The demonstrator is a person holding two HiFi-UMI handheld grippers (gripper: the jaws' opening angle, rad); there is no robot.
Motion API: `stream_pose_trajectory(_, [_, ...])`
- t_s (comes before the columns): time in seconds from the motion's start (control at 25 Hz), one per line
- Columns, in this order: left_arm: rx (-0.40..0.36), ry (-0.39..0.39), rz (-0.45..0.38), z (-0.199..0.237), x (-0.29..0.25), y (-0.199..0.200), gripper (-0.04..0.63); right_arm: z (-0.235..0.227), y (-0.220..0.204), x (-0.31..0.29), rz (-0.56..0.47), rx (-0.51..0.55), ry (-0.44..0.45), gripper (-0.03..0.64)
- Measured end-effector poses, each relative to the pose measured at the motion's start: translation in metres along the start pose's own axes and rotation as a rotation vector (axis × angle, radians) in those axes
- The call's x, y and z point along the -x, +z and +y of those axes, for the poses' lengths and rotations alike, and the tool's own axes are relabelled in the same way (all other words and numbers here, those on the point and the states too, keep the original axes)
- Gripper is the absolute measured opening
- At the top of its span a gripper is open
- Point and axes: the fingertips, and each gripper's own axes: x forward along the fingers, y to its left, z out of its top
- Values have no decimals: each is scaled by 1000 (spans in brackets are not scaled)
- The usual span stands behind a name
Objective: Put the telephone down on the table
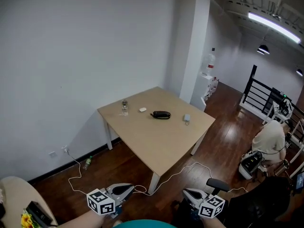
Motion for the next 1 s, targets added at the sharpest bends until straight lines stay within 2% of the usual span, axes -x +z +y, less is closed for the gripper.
stream_pose_trajectory(0.24, [-20, -1, -1, -25, -2, -6, 6, 2, -6, 15, -20, -33, 35, 3])
stream_pose_trajectory(0.36, [-35, -8, -11, -22, 9, 0, 6, 13, -1, 12, -29, -11, 36, 2])
stream_pose_trajectory(0.72, [11, -29, -6, -10, 26, -11, 6, 38, 1, -2, -15, 31, 14, 2])
stream_pose_trajectory(1.0, [3, -49, -5, -9, 27, -7, 6, 42, -4, -1, -6, 32, 2, 2])
